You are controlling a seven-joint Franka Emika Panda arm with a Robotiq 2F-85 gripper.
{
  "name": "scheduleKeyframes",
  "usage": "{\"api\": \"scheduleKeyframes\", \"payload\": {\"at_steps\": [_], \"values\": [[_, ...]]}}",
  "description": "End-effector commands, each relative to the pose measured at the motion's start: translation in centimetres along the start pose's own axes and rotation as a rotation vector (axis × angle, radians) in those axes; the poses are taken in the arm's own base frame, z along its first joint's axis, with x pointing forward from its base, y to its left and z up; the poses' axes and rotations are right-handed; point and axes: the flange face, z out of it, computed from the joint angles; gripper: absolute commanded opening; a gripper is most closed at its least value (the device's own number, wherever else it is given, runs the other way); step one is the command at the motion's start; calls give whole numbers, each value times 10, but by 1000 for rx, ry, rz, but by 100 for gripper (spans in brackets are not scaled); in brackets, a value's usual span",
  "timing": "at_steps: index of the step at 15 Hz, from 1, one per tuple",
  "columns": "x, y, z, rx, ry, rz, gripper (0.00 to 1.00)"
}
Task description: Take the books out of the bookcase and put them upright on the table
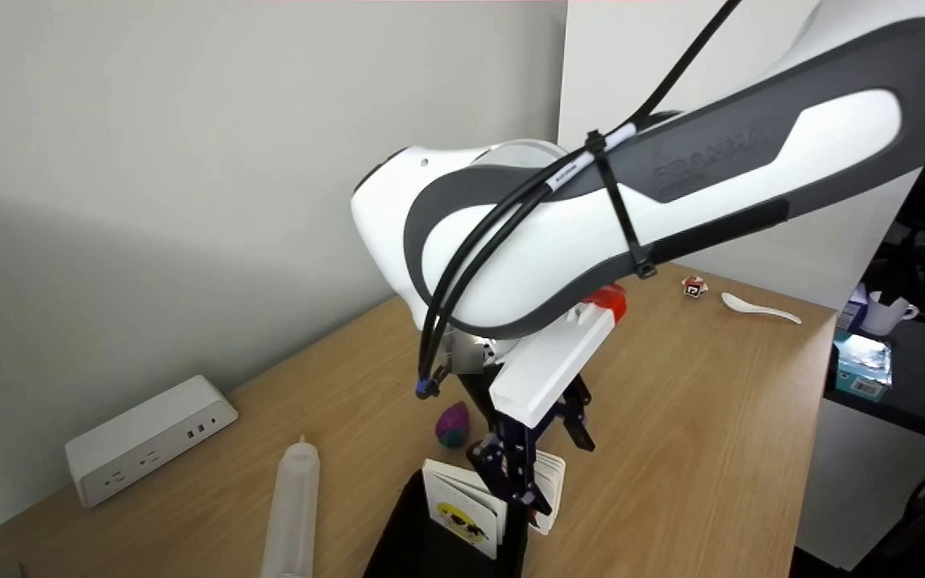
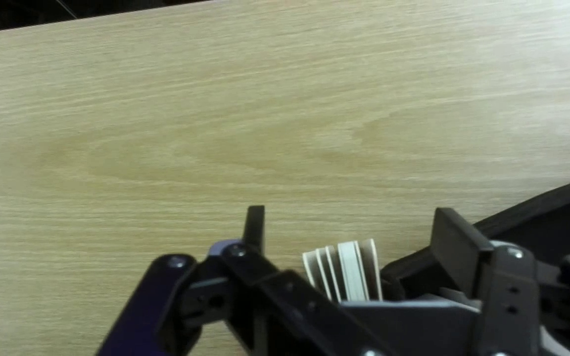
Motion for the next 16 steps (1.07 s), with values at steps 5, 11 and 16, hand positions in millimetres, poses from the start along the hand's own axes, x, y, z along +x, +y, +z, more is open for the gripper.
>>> {"api": "scheduleKeyframes", "payload": {"at_steps": [5, 11, 16], "values": [[-48, -21, -50, -17, 115, 145, 100], [-64, -36, -78, -22, 210, 95, 100], [-49, -27, -76, 12, 206, -60, 100]]}}
